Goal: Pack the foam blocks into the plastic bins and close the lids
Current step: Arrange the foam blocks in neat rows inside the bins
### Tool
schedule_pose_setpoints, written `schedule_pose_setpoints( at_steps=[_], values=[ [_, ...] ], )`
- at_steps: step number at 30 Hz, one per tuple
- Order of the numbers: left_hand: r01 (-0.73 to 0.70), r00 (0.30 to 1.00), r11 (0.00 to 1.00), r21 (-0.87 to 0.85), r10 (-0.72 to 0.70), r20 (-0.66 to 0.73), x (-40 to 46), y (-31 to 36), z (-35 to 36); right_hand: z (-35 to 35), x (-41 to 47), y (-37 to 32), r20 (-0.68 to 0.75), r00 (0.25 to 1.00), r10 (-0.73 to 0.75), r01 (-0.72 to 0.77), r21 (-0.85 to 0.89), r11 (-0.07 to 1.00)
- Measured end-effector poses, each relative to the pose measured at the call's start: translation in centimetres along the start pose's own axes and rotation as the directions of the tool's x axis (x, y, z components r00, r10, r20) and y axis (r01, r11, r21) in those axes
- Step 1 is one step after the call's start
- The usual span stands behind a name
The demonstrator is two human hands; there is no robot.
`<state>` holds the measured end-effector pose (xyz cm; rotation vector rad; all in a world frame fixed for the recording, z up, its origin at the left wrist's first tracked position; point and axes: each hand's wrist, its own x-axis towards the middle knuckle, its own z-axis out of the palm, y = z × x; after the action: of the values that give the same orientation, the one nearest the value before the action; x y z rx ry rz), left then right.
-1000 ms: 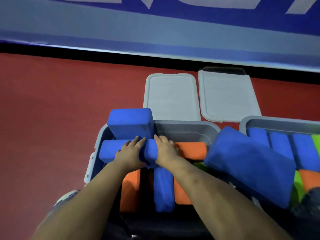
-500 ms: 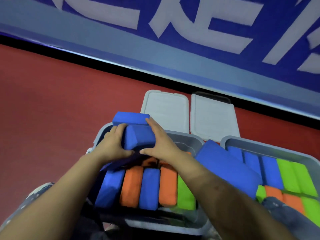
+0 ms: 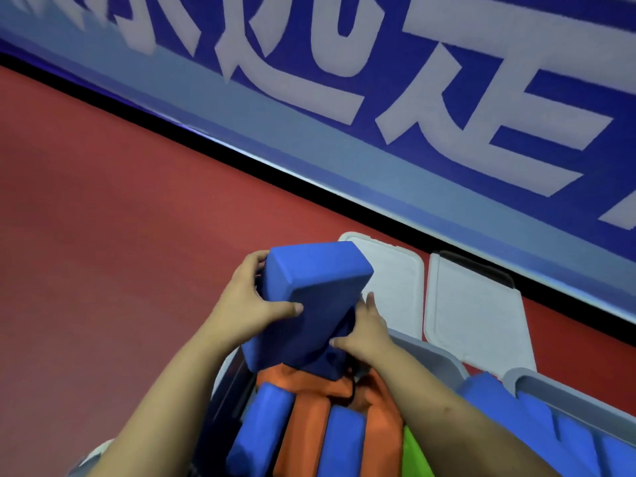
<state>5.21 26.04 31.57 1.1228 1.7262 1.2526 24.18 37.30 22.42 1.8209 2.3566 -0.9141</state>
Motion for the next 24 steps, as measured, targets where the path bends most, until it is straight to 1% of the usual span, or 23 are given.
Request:
schedule_pose_setpoints(
  at_steps=[2,5,7,8,10,12,15,20,24],
  values=[
    [-0.015,1.000,1.000,-0.007,0.015,0.005,0.6,0.8,-0.9,0.2,1.7,-0.7,-0.022,1.000,-0.011,0.010,-0.037,0.999],
    [0.002,0.999,0.999,-0.041,-0.004,-0.044,1.6,1.0,-2.4,0.4,4.2,-0.9,0.057,0.998,-0.035,0.040,-0.091,0.995],
    [0.043,0.997,0.994,-0.100,-0.050,-0.066,2.3,0.4,-3.0,0.5,5.0,-0.9,0.130,0.991,-0.028,0.056,-0.215,0.975],
    [0.062,0.994,0.989,-0.136,-0.073,-0.075,2.5,0.2,-3.2,0.7,5.3,-0.8,0.130,0.991,-0.027,0.063,-0.283,0.957],
    [0.097,0.989,0.972,-0.215,-0.119,-0.089,3.0,-0.1,-3.7,1.2,5.4,-0.8,0.052,0.997,-0.050,0.065,-0.362,0.930],
    [0.116,0.983,0.948,-0.295,-0.152,-0.101,3.2,-0.1,-4.1,1.6,5.2,-1.0,-0.030,0.997,-0.075,0.058,-0.384,0.921],
    [0.121,0.978,0.922,-0.368,-0.174,-0.116,3.4,0.3,-4.5,1.8,4.8,-1.1,-0.051,0.996,-0.076,0.053,-0.361,0.931],
    [0.119,0.970,0.902,-0.414,-0.195,-0.145,3.1,1.2,-5.1,1.5,2.8,-0.3,-0.045,0.999,0.005,-0.018,-0.288,0.957],
    [0.147,0.965,0.897,-0.416,-0.222,-0.138,2.8,2.0,-4.5,0.0,-0.1,0.6,-0.196,0.978,0.073,-0.097,-0.115,0.989]
  ],
)
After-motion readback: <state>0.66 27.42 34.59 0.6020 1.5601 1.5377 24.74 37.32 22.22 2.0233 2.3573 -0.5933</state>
